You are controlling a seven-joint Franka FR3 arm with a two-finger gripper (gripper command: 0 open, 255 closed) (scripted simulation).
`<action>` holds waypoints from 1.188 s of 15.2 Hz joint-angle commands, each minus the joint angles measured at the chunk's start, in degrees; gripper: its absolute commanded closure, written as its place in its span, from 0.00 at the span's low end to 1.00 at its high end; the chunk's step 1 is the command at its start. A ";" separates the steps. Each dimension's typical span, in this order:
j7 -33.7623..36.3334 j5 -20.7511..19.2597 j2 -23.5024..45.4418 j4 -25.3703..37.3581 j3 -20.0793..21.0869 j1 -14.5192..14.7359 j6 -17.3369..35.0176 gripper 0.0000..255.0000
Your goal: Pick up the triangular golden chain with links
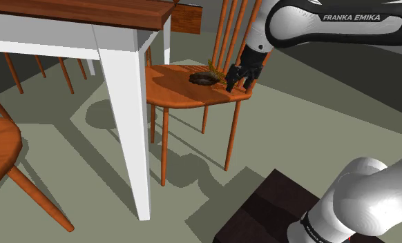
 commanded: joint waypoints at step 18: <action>-1.69 5.06 22.53 25.08 -2.66 -0.50 10.09 0.00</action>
